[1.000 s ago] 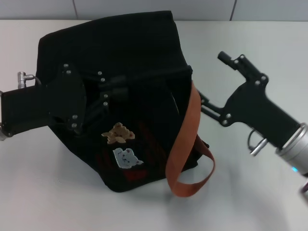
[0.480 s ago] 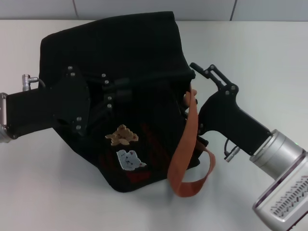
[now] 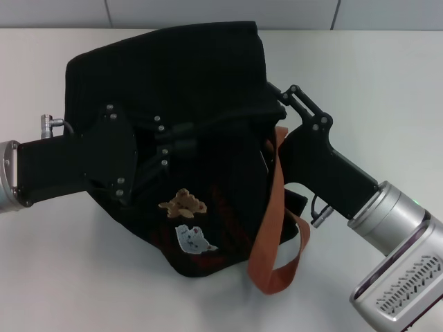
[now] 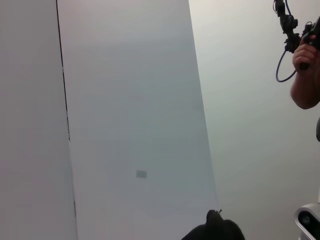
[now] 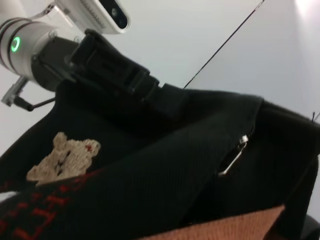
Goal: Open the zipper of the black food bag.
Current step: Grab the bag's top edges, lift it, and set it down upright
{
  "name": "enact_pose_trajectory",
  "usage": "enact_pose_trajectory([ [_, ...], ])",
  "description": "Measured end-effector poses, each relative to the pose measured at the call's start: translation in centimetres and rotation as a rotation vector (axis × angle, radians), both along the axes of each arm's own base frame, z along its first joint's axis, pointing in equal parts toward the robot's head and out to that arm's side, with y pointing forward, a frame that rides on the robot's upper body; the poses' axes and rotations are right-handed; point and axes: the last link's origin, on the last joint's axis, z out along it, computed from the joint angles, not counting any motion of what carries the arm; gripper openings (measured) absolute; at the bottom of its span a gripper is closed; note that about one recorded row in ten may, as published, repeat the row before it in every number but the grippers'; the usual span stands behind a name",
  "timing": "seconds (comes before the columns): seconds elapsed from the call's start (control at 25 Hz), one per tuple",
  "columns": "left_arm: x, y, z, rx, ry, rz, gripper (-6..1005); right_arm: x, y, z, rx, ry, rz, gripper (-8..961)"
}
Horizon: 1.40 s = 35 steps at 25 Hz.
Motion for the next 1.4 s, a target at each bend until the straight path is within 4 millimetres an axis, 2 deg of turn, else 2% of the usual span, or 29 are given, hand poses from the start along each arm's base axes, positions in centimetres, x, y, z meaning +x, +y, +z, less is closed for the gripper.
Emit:
enact_pose_trajectory([
  [0.52, -0.5, -0.5, -0.4, 0.012, -0.004, 0.006, 90, -0.1, -0.6, 1.2, 0.051, 0.090, -0.007, 729],
  [0.96, -0.5, -0.4, -0.5, 0.023, -0.009, 0.000, 90, 0.3, -1.2, 0.7, 0.021, 0.057, 0.004, 725],
  [1.2, -0.4, -0.4, -0.5, 0.022, -0.008, -0.001, 90, 0.2, -1.4, 0.4, -0.001, 0.035, 0.032, 491],
  [1.4, -0.4, -0.5, -0.5, 0.022, -0.011, -0.002, 90, 0.0, -1.2, 0.4, -0.002, 0.033, 0.038, 332],
])
